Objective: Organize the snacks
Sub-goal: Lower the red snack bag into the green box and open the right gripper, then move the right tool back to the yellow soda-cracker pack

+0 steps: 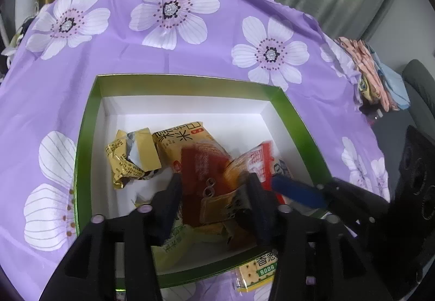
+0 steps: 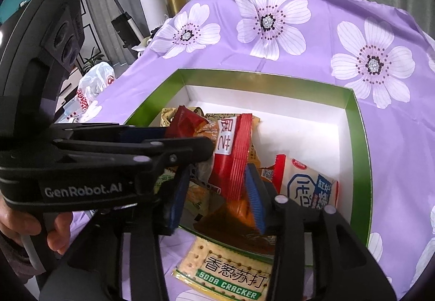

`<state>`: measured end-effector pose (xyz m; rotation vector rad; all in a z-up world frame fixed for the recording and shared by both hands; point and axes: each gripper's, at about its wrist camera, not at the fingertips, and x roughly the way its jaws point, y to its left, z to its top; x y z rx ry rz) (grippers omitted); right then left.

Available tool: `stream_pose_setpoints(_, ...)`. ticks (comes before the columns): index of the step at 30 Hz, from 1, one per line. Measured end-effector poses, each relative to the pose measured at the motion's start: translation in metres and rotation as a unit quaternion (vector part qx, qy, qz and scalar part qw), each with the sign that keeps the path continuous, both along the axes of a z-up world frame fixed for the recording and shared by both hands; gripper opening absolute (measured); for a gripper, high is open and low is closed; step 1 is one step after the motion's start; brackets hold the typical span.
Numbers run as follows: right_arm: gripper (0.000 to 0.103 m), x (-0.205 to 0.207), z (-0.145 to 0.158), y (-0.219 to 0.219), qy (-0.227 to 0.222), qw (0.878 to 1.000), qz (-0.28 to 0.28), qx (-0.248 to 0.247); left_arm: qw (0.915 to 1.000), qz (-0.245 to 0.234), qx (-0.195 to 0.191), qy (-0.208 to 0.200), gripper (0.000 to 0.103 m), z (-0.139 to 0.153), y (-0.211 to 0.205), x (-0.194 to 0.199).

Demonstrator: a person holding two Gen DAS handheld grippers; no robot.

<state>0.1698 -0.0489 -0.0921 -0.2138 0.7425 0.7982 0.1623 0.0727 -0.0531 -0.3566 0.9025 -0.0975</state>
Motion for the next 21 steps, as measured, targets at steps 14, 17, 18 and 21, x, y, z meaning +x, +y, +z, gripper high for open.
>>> stream_pose_setpoints(14, 0.074, -0.038, 0.021, -0.045, -0.040, 0.998, -0.035, 0.023, 0.9988, 0.025, 0.021, -0.038, 0.081, 0.024, -0.008, -0.043)
stream_pose_setpoints(17, 0.075, -0.050, 0.022, -0.062, -0.037, 0.998, -0.047, 0.031, 0.9986, 0.030, 0.016, -0.041, 0.081, 0.028, -0.006, -0.057)
stream_pose_setpoints(18, 0.075, -0.053, 0.022, -0.066, -0.036, 0.998, -0.050, 0.032, 0.9985, 0.034, 0.012, -0.041, 0.081, 0.029, -0.005, -0.064)
stream_pose_setpoints(21, 0.076, -0.063, 0.020, -0.080, -0.031, 0.997, -0.062, 0.034, 0.9985, 0.034, 0.007, -0.042, 0.081, 0.031, -0.005, -0.079)
